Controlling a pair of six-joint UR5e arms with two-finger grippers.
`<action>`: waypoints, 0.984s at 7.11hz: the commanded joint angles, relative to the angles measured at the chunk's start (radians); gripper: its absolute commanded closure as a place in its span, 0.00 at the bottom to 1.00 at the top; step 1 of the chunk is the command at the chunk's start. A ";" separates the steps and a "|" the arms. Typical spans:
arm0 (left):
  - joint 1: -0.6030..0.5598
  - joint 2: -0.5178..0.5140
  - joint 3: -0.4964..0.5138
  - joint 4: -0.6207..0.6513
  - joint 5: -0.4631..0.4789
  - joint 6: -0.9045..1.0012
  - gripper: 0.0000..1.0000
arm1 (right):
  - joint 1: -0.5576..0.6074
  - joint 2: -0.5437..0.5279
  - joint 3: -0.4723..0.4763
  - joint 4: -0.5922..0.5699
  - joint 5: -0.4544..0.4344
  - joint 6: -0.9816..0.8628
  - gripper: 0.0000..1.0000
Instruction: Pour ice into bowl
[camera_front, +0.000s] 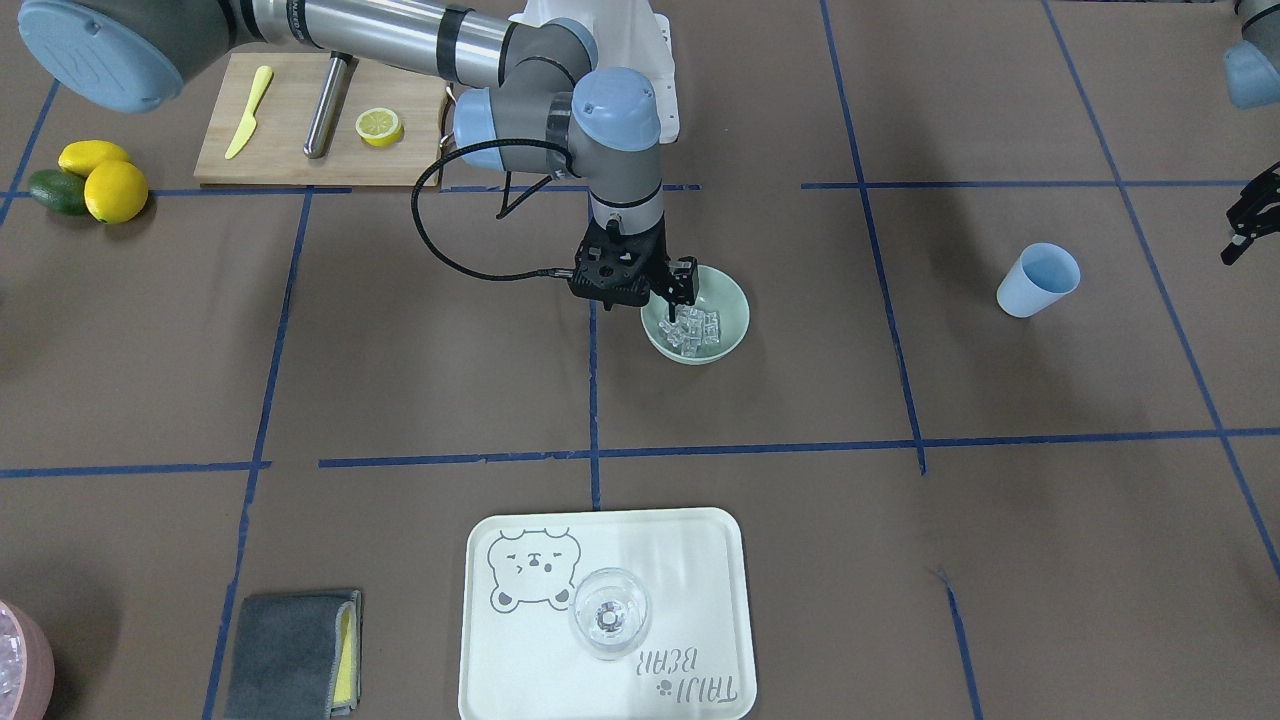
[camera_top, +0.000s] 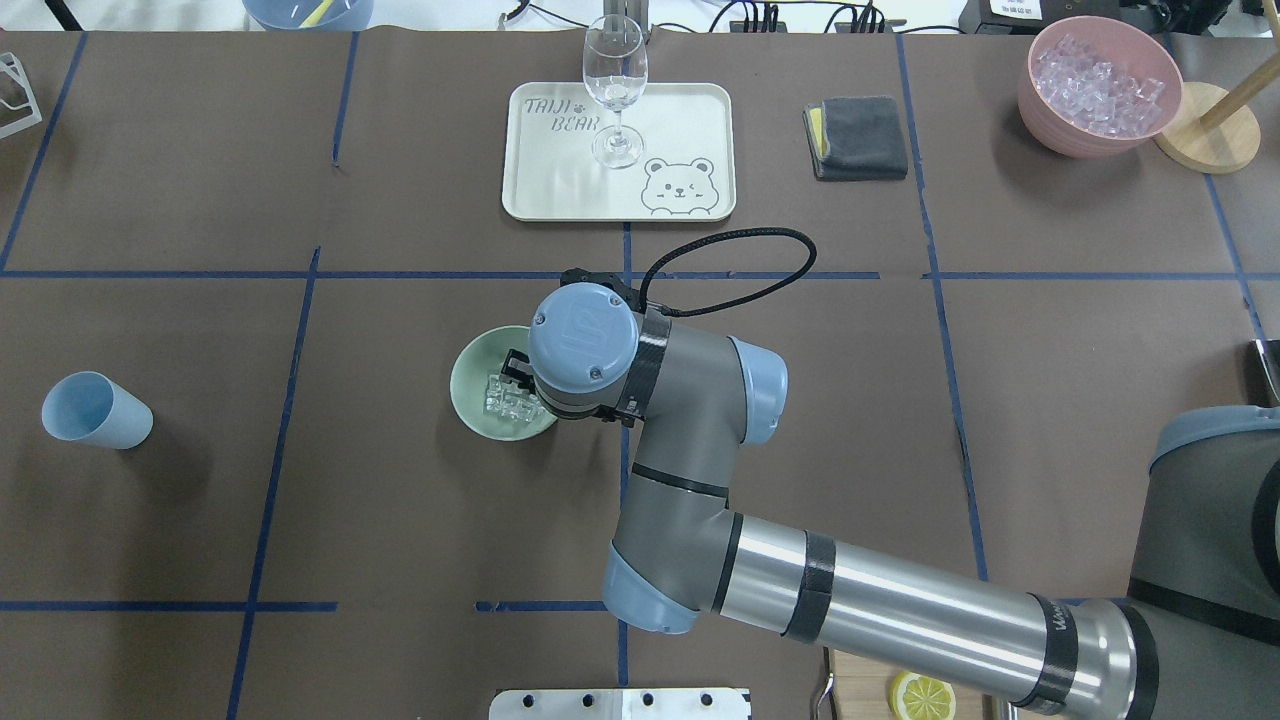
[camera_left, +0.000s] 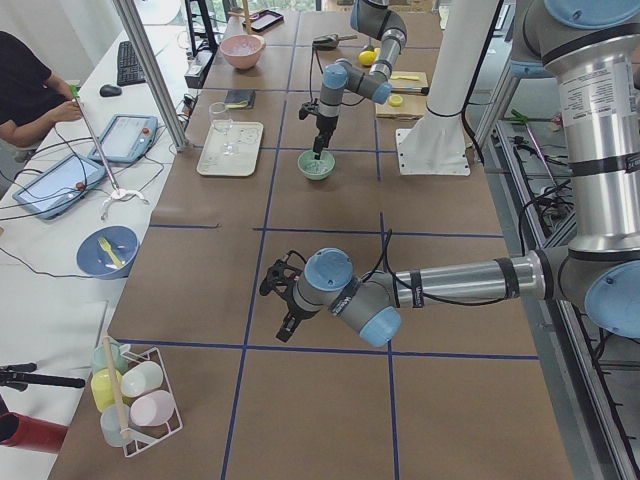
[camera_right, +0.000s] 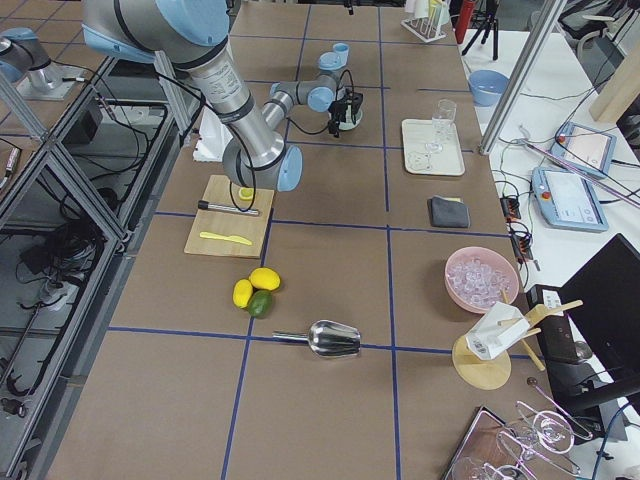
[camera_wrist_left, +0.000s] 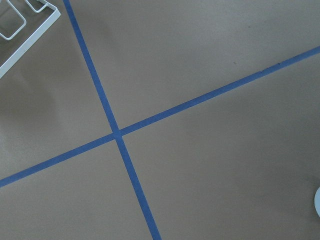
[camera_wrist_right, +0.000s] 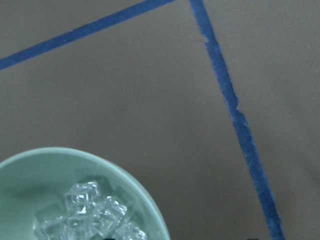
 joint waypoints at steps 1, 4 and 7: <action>0.000 -0.004 -0.002 0.002 0.004 -0.006 0.00 | -0.022 0.000 -0.006 0.001 -0.054 -0.008 1.00; 0.000 -0.001 0.001 -0.005 0.007 -0.011 0.00 | -0.008 0.003 0.026 0.009 -0.036 -0.017 1.00; -0.002 0.015 0.013 -0.058 0.010 -0.009 0.00 | 0.020 0.015 0.038 0.006 -0.012 -0.017 1.00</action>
